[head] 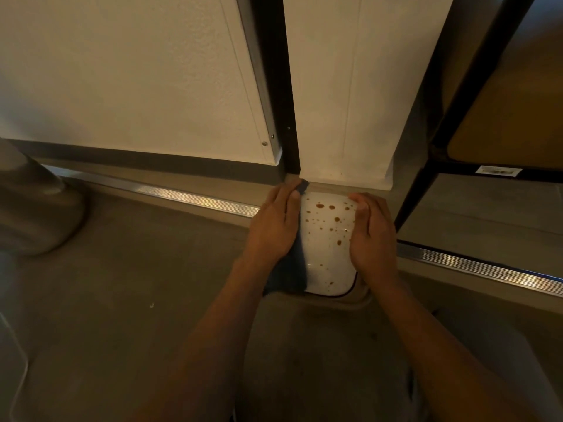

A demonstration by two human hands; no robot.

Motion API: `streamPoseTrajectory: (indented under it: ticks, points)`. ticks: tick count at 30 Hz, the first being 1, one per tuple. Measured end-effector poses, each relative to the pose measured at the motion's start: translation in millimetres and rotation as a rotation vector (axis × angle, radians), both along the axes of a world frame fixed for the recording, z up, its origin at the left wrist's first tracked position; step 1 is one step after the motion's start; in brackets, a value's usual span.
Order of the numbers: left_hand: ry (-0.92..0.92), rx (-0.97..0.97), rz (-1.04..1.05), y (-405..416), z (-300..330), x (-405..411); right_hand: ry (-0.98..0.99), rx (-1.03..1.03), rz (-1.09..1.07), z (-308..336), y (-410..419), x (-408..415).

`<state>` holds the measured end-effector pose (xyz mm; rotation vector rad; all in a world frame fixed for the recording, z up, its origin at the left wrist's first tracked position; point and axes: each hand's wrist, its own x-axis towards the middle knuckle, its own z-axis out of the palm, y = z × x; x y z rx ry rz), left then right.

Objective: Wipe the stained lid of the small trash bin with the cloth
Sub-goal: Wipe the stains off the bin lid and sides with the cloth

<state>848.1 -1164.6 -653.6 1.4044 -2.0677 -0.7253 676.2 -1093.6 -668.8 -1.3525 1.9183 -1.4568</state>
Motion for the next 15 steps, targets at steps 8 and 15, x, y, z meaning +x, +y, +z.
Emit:
streamPoseTrajectory:
  ticks: [8, 15]
  points:
    - [0.025, -0.084, -0.02, 52.7, -21.9, 22.7, 0.005, 0.007, 0.022, 0.9, -0.4, -0.8]
    - [-0.127, 0.039, -0.039, -25.3, 14.7, -10.2, -0.013, -0.002, 0.009, -1.9, -0.5, -0.9]
